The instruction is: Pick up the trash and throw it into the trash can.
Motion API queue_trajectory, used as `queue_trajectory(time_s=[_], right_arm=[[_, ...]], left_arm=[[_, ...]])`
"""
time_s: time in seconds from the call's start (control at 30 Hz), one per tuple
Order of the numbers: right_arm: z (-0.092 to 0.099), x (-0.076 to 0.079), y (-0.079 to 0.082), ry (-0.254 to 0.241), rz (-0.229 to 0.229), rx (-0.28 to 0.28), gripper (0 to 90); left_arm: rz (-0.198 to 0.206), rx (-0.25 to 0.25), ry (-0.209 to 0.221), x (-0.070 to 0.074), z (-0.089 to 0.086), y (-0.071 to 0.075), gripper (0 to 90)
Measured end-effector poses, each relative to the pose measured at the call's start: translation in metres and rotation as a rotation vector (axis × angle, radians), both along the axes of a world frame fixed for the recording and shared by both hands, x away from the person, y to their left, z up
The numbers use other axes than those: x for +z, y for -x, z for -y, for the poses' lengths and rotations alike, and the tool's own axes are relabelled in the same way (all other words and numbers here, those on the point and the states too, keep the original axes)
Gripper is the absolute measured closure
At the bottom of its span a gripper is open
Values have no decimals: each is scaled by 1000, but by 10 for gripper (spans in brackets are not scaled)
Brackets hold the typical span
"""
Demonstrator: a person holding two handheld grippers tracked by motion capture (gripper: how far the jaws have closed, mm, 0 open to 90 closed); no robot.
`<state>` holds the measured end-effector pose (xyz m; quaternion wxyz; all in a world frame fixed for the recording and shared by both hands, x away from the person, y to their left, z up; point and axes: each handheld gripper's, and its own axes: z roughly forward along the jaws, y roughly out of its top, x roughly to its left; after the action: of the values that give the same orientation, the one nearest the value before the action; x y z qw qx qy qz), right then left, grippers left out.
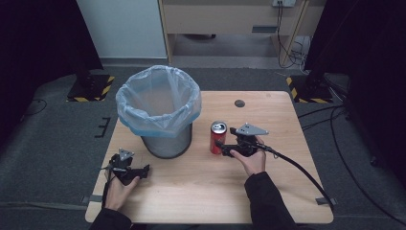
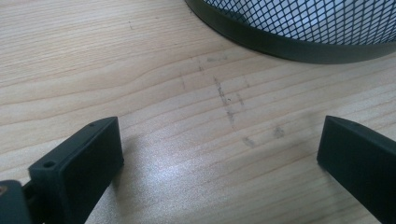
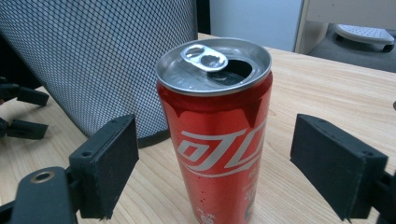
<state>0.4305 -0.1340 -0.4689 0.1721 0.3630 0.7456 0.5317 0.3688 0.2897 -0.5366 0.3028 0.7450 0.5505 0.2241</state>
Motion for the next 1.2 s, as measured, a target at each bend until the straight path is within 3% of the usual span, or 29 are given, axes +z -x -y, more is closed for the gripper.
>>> queue_trajectory(time_s=[0.63,0.77,1.2], right_arm=[[-14,-17,-11,13,12,-20,172],[-17,-20,-14,-4,12,-24,184],[-20,-27,-18,3,38,-26,318]], left_arm=[[0,0,0,0,0,0,0],[0,0,0,0,0,0,0],[0,-3,0,0,0,-1,0]])
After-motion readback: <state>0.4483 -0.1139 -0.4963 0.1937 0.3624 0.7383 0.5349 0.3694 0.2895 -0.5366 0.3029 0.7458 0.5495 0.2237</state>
